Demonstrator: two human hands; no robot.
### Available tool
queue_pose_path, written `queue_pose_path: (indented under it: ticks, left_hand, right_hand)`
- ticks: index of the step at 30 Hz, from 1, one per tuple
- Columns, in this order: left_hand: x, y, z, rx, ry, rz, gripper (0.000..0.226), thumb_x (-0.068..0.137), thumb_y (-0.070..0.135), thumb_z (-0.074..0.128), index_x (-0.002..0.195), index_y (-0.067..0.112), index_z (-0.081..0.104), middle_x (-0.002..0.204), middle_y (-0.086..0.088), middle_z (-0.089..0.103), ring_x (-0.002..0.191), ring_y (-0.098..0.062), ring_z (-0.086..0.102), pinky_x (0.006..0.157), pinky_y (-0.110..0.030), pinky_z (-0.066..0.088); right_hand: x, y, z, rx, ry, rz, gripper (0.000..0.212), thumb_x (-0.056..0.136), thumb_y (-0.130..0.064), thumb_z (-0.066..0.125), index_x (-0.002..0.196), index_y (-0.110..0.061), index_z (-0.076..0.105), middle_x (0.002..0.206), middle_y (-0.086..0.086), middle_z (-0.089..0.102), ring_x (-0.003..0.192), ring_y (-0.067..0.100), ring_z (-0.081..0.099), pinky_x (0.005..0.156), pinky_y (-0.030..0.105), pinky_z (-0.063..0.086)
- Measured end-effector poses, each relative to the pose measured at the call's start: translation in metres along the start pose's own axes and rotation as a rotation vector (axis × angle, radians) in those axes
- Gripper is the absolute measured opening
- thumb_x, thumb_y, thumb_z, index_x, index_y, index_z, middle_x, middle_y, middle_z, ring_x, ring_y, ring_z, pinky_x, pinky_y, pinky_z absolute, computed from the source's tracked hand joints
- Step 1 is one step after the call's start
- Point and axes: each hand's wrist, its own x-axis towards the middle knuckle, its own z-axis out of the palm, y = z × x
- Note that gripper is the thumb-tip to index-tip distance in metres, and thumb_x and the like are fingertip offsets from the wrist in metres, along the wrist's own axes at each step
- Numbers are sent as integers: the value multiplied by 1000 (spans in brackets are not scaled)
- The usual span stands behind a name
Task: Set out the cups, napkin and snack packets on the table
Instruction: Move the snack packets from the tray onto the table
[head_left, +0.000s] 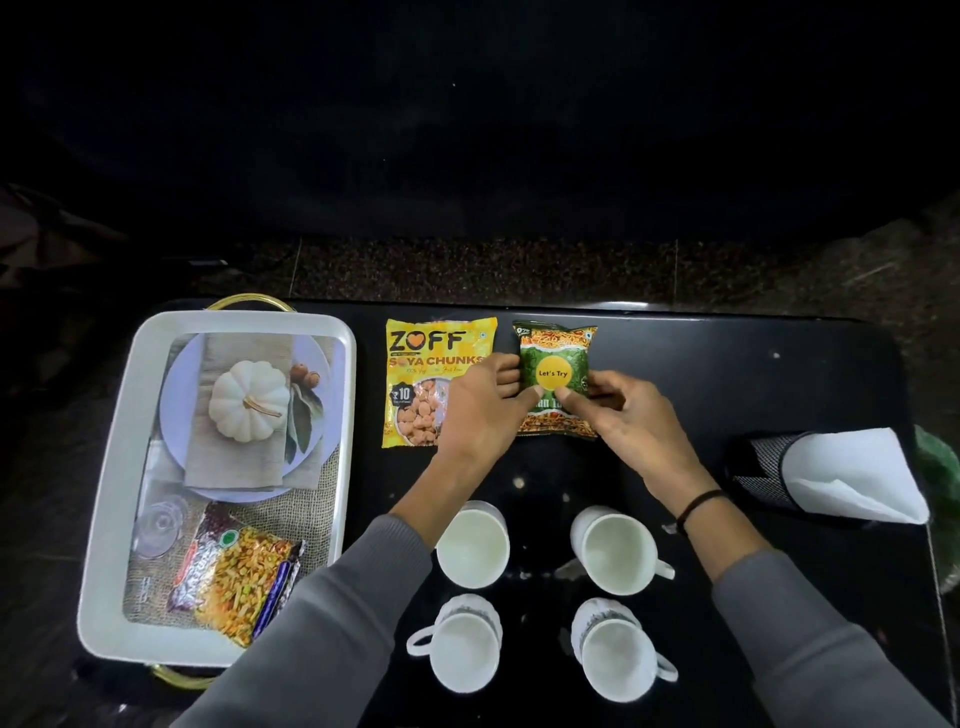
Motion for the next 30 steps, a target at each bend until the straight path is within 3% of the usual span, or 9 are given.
queue_pose_path:
  ticks: [3, 9, 12, 16, 22, 26, 28, 30]
  left_hand:
    - [0, 1, -2, 14, -9, -9, 50, 90, 10, 75, 137, 3, 57, 129, -11, 69, 118, -17, 66, 92, -15, 49]
    - [-5, 0, -4, 43, -13, -1, 50, 90, 5, 74, 137, 2, 57, 131, -12, 67, 121, -19, 64, 92, -14, 48]
    - [-8, -1, -8, 43, -26, -7, 52, 91, 4, 73, 139, 2, 55, 135, -13, 65, 125, -20, 62, 97, -16, 46]
    - [-16, -2, -19, 29, -23, 6, 48, 91, 4, 72, 136, 2, 57, 130, -11, 67, 122, -19, 64, 82, -2, 45]
    - [-28, -6, -48, -2, -19, -17, 49, 90, 7, 73, 137, 5, 59, 129, -11, 67, 117, -18, 65, 98, -25, 53]
    - [-33, -10, -60, -43, -22, -37, 47, 89, 5, 73, 134, 4, 60, 127, -12, 67, 114, -20, 67, 100, -36, 56]
    - [-36, -13, -66, -54, -19, -38, 46, 88, 3, 72, 133, 4, 61, 125, -13, 68, 112, -20, 67, 97, -32, 57]
    - [-39, -17, -70, -50, -17, -32, 44, 88, 2, 70, 131, 4, 63, 123, -12, 69, 109, -18, 68, 87, -19, 56]
  right_hand:
    - [-2, -3, -1, -60, -10, 9, 46, 83, -55, 75, 117, -25, 72, 104, -12, 73, 98, 5, 66, 81, 21, 50]
    - [-3, -8, 0, -85, -92, 43, 47, 85, -54, 72, 120, -23, 73, 111, -5, 75, 106, 16, 69, 98, 43, 55]
    - [-4, -12, 1, -107, -69, 39, 50, 85, -56, 72, 123, -23, 71, 113, -4, 74, 108, 15, 68, 99, 40, 54]
    - [-10, -15, 1, -102, 4, 52, 54, 85, -54, 73, 126, -19, 70, 114, -4, 74, 109, 14, 67, 99, 37, 53]
    - [-11, -32, 16, -168, 45, 57, 48, 89, -45, 73, 127, -17, 67, 117, -2, 73, 102, 12, 63, 84, 26, 41]
    - [-14, -40, 29, -168, 70, 78, 47, 89, -44, 73, 126, -14, 66, 99, -9, 64, 96, 14, 60, 81, 26, 40]
    - [-18, -42, 33, -192, 101, 91, 46, 89, -44, 72, 125, -15, 65, 102, -5, 66, 102, 19, 64, 81, 27, 40]
    - [-23, -45, 35, -248, 136, 81, 45, 90, -43, 72, 122, -13, 64, 110, 1, 68, 110, 24, 64, 82, 28, 42]
